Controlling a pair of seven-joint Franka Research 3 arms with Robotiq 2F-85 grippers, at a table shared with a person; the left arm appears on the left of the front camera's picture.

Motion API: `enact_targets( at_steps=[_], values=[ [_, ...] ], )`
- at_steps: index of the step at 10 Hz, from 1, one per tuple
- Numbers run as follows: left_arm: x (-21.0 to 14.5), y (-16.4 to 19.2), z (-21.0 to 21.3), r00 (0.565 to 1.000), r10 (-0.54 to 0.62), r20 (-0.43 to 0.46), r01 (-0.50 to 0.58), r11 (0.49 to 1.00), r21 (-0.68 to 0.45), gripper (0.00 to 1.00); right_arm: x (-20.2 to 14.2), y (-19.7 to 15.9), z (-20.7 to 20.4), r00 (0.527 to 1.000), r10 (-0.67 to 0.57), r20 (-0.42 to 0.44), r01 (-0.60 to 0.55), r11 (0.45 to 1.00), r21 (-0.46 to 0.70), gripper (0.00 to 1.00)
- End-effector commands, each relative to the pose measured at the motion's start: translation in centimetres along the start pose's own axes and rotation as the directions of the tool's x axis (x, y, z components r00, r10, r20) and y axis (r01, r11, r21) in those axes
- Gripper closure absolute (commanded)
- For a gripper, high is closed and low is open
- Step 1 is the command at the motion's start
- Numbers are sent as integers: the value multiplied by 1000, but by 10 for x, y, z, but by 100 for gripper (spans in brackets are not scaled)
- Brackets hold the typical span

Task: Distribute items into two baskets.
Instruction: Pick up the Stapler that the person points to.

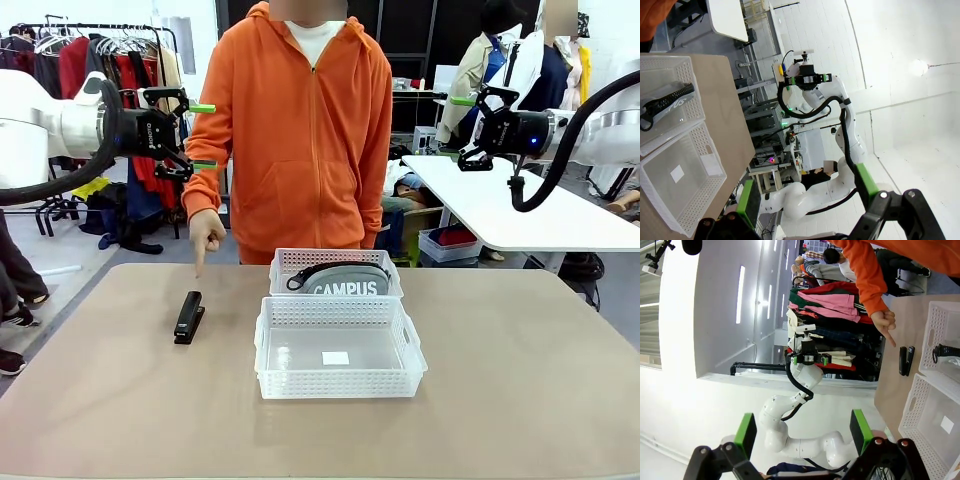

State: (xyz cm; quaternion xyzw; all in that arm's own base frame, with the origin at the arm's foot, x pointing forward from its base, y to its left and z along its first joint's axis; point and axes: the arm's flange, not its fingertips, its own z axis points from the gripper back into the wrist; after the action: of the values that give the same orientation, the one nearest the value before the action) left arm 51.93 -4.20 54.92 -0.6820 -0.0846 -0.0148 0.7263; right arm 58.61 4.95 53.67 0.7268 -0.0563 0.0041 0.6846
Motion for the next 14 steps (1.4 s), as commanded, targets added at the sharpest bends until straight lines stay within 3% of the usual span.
enact_targets(
  at_steps=[1,5,9,10,12,13,14],
  values=[
    [0,-1,1,1000,-2,1,2,1000,-2,0,0,2,1,1000,-9,12,9,1000,8,0],
    [0,0,0,1000,0,0,0,1000,0,0,0,2,1,1000,-9,12,9,1000,8,0],
    [3,-16,5,993,-57,-108,93,927,363,0,0,2,1,1000,-9,12,9,1000,8,0],
    [1,-21,9,989,-96,-115,139,878,459,0,0,2,1,1000,-9,12,9,1000,8,0],
    [-3,-27,6,972,-164,-172,237,701,673,0,0,2,1,1000,-9,12,9,1000,8,0],
    [-5,-27,-1,964,-192,-184,264,613,745,0,0,2,1,1000,-9,12,9,1000,8,0],
    [-8,-26,-5,955,-206,-213,294,563,773,0,0,2,1,1000,-9,12,9,1000,8,0]
  ],
)
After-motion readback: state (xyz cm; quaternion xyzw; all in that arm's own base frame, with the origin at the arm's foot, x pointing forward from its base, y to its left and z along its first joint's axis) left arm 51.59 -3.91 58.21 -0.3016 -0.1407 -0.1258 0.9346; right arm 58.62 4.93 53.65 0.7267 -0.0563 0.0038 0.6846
